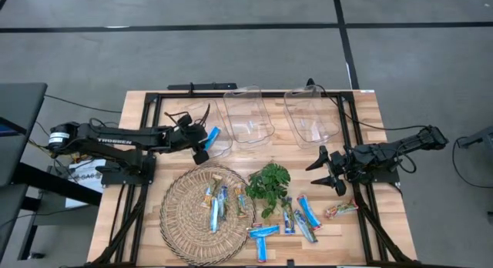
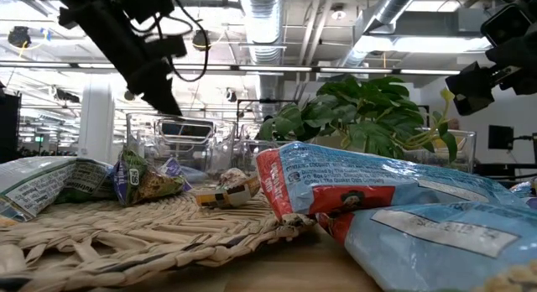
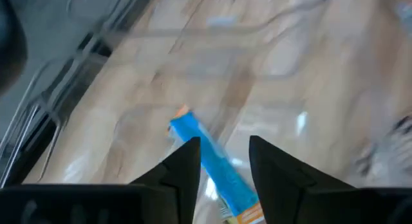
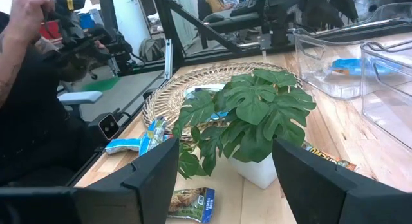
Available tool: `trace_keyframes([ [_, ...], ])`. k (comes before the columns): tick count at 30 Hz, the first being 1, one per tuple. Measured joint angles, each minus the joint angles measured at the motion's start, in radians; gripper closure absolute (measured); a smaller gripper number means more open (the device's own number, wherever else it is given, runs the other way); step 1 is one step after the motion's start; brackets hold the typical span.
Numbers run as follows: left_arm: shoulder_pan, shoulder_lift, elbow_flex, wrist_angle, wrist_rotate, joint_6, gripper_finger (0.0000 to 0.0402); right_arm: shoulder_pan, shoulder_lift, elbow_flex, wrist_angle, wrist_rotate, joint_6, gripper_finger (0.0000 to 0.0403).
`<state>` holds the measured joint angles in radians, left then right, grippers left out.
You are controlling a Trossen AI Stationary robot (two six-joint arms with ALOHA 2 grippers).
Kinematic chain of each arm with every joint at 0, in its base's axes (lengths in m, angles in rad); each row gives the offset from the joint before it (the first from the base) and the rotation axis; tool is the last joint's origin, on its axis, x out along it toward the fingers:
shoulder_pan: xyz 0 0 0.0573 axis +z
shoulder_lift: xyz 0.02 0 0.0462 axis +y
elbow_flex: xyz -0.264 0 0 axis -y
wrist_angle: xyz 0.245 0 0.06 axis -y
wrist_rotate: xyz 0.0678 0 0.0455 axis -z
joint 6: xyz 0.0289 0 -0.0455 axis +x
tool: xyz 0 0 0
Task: Pick and place Granola Bars by type
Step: Put the yellow granola bar into the left transparent bin
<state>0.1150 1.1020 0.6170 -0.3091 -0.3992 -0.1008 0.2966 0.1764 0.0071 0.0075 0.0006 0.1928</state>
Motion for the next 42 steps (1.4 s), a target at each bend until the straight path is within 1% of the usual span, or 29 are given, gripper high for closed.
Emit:
trace_keyframes([
  [3, -0.056, -0.027, 0.0, 0.03, -0.001, 0.003, 0.0271, 0.0, 0.0, 0.0, 0.0, 0.0, 0.0, 0.0159],
  [6, -0.135, -0.051, 0.0, 0.054, 0.004, 0.0, 0.0274, 0.0, 0.0, 0.0, 0.0, 0.0, 0.0, 0.0159],
  [9, -0.224, -0.064, 0.0, 0.072, 0.053, -0.02, 0.0277, 0.0, 0.0, 0.0, 0.0, 0.0, 0.0, 0.0159],
  [12, -0.311, -0.064, 0.0, 0.089, 0.128, -0.081, 0.0278, 0.0, 0.0, 0.0, 0.0, 0.0, 0.0, 0.0159],
  [15, -0.394, -0.065, 0.0, 0.101, 0.186, -0.194, 0.0278, 0.0, 0.0, 0.0, 0.0, 0.0, 0.0, 0.0159],
  [17, -0.45, -0.064, 0.0, 0.099, 0.194, -0.299, 0.0278, 0.0, 0.0, 0.0, 0.0, 0.0, 0.0, 0.0159],
  [22, -0.577, -0.043, 0.0, 0.091, 0.19, -0.591, 0.0279, 0.0, 0.0, 0.0, 0.0, 0.0, 0.0, 0.0159],
  [26, -0.665, 0.013, 0.0, 0.096, 0.138, -0.727, 0.0279, 0.0, 0.0, 0.0, 0.0, 0.0, 0.0, 0.0159],
  [28, -0.687, 0.05, 0.0, 0.096, 0.105, -0.806, 0.0279, 0.0, 0.0, 0.0, 0.0, 0.0, 0.0, 0.0159],
  [31, -0.691, 0.108, 0.0, 0.098, 0.061, -0.888, 0.0279, 0.0, 0.0, 0.0, 0.0, 0.0, 0.0, 0.0159],
  [35, -0.667, 0.194, 0.017, 0.09, 0.002, -0.925, 0.0279, 0.0, 0.0, 0.0, 0.0, 0.0, 0.0, 0.0159],
  [40, -0.636, 0.305, 0.06, 0.085, -0.001, -0.968, 0.0279, 0.0, 0.0, 0.0, 0.0, 0.0, 0.0, 0.0159],
  [42, -0.629, 0.343, 0.09, 0.048, 0.001, -0.985, 0.0279, 0.0, 0.0, 0.0, 0.0, 0.0, 0.0, 0.0159],
])
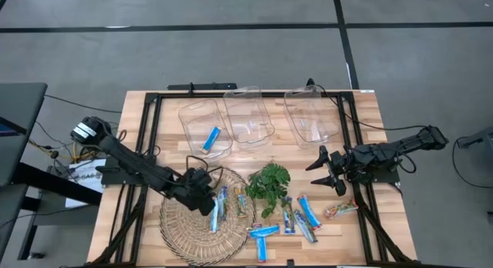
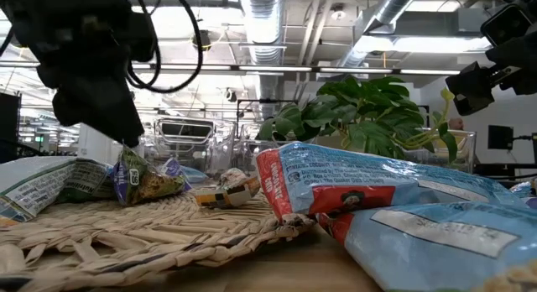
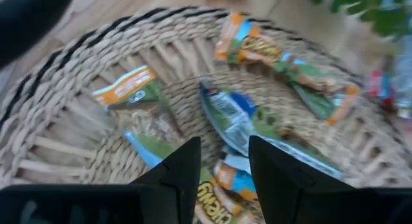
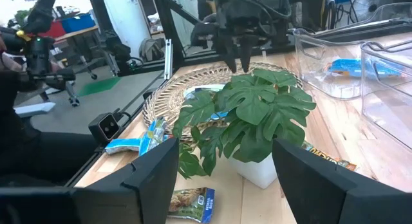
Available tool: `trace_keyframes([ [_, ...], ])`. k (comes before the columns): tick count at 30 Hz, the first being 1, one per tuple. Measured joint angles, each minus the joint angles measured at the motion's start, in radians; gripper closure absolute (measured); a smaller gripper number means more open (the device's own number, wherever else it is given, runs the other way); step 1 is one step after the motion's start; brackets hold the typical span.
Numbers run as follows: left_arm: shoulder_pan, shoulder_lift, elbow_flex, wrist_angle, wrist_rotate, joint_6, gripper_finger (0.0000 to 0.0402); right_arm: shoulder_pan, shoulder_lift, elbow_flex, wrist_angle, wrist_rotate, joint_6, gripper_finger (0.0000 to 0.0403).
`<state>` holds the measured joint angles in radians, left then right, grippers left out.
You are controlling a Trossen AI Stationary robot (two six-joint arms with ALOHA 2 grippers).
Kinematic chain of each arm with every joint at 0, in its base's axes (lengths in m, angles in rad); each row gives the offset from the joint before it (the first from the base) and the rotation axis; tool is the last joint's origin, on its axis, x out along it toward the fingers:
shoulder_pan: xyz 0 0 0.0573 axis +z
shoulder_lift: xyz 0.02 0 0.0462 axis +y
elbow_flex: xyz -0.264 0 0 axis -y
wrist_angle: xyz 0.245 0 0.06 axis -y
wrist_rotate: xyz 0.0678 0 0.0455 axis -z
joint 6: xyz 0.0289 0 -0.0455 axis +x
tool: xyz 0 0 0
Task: Pick and place Granola Bars by type
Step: Put the yellow granola bar into the left transparent bin
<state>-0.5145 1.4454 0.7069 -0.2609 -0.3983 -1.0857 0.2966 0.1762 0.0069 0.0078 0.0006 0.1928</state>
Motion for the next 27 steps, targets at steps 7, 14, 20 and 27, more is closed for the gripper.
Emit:
trace_keyframes([
  [7, 0.026, 0.042, 0.11, -0.255, 0.006, -0.088, 0.0279, 0.0, 0.0, 0.0, 0.0, 0.0, 0.0, 0.0159],
  [14, 0.035, 0.106, 0.138, -0.279, 0.06, -0.135, 0.0279, 0.0, 0.0, 0.0, 0.0, 0.0, 0.0, 0.0159],
  [20, 0.06, 0.155, 0.138, -0.266, 0.1, -0.14, 0.0279, 0.0, 0.0, 0.0, 0.0, 0.0, 0.0, 0.0159],
  [27, 0.065, 0.159, 0.138, -0.256, 0.105, -0.138, 0.0279, 0.0, 0.0, 0.0, 0.0, 0.0, 0.0, 0.0159],
])
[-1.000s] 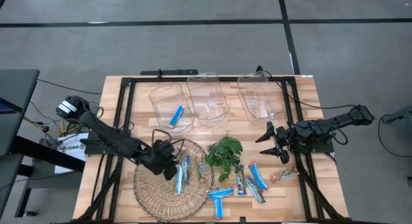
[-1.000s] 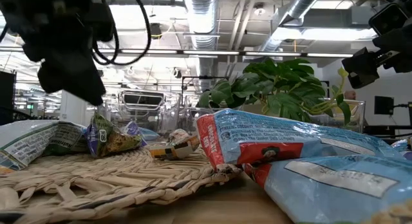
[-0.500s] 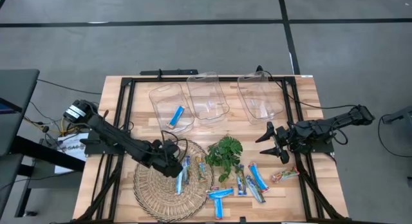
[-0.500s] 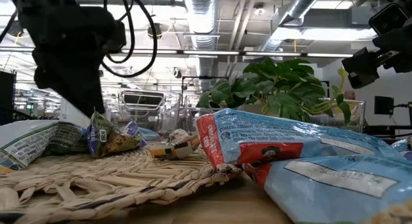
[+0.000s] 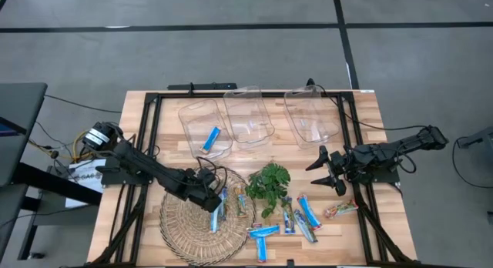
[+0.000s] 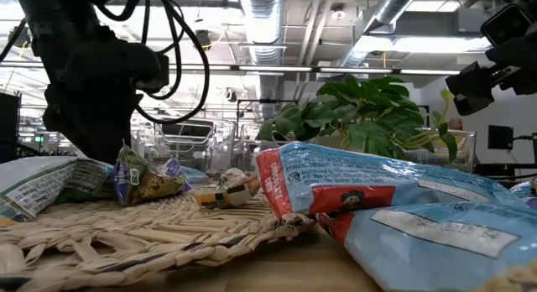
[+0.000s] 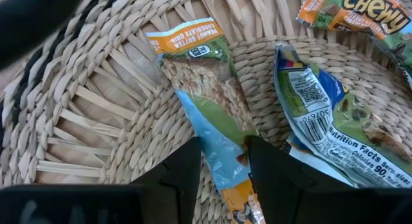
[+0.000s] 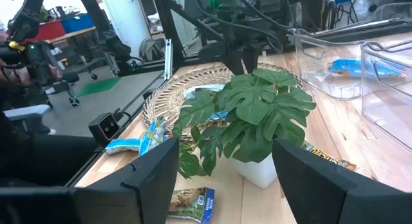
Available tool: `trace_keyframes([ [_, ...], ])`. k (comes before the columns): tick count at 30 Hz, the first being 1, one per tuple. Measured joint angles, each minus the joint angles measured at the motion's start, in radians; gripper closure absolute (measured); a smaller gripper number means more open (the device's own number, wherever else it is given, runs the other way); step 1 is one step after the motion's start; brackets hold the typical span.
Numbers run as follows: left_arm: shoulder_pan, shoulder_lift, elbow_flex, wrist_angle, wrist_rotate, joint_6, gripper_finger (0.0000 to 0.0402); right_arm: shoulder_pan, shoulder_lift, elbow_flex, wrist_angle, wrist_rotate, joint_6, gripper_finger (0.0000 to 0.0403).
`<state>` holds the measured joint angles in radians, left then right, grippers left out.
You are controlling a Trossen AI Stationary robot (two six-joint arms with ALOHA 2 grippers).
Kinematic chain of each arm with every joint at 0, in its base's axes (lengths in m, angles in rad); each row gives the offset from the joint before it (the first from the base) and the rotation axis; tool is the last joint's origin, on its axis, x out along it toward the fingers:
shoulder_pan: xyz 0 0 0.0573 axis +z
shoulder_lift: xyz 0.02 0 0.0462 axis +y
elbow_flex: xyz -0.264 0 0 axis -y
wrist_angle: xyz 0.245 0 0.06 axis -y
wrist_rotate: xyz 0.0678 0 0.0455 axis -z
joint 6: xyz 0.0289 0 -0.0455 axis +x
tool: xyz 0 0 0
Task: Pick and place Granola Bars by type
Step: Put the yellow granola bar into the left transparent bin
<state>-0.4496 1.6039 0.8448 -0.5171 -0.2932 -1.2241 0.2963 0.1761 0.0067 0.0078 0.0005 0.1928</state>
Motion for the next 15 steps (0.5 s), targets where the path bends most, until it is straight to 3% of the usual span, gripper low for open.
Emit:
trace_keyframes([
  [7, 0.0, 0.0, 0.0, 0.0, 0.013, -0.008, 0.0283, 0.0, 0.0, 0.0, 0.0, 0.0, 0.0, 0.0159],
  [15, 0.0, 0.0, 0.0, 0.003, 0.045, -0.01, 0.0338, 0.0, 0.0, 0.0, 0.0, 0.0, 0.0, 0.0159],
])
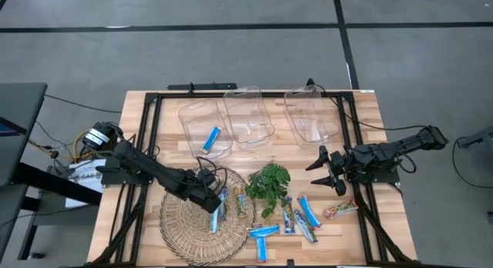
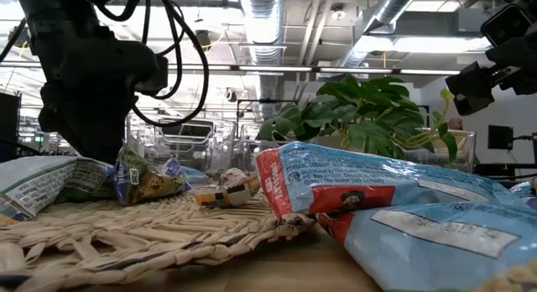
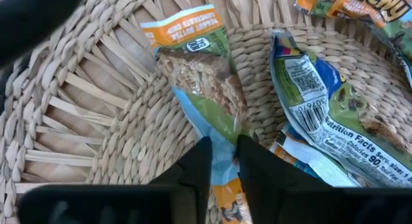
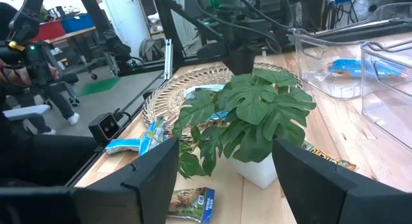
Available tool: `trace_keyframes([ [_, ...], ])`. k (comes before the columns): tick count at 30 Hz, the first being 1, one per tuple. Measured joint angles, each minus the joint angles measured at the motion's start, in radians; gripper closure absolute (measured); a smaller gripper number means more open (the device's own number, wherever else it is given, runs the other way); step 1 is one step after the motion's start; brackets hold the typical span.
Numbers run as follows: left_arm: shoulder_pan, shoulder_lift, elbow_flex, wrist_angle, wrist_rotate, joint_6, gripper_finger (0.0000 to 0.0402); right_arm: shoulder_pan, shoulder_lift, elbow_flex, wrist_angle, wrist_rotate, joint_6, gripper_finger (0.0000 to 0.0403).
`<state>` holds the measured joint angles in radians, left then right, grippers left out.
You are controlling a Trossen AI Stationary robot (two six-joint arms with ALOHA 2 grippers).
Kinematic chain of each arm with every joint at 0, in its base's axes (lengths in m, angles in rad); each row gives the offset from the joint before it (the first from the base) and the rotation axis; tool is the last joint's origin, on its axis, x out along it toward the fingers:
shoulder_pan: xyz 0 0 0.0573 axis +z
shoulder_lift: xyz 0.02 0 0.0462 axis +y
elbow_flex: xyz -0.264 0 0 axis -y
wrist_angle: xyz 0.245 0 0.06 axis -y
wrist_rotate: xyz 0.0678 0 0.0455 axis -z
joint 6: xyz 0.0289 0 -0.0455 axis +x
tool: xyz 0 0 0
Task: Pick and place Granola Bars by type
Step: Put the yellow granola bar into the left transparent bin
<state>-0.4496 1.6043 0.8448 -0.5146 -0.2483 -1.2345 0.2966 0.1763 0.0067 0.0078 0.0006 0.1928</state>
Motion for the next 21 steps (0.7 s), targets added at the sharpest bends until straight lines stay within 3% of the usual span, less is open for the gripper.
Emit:
trace_keyframes([
  [7, 0.0, 0.0, 0.0, 0.018, 0.006, 0.045, 0.0397, 0.0, 0.0, 0.0, 0.0, 0.0, 0.0, 0.0159],
  [16, -0.001, -0.022, -0.002, 0.14, 0.003, 0.168, 0.04, 0.0, 0.0, 0.0, 0.0, 0.0, 0.0, 0.0159],
  [21, -0.001, -0.086, -0.002, 0.242, -0.067, 0.27, 0.04, 0.0, 0.0, 0.0, 0.0, 0.0, 0.0, 0.0159],
])
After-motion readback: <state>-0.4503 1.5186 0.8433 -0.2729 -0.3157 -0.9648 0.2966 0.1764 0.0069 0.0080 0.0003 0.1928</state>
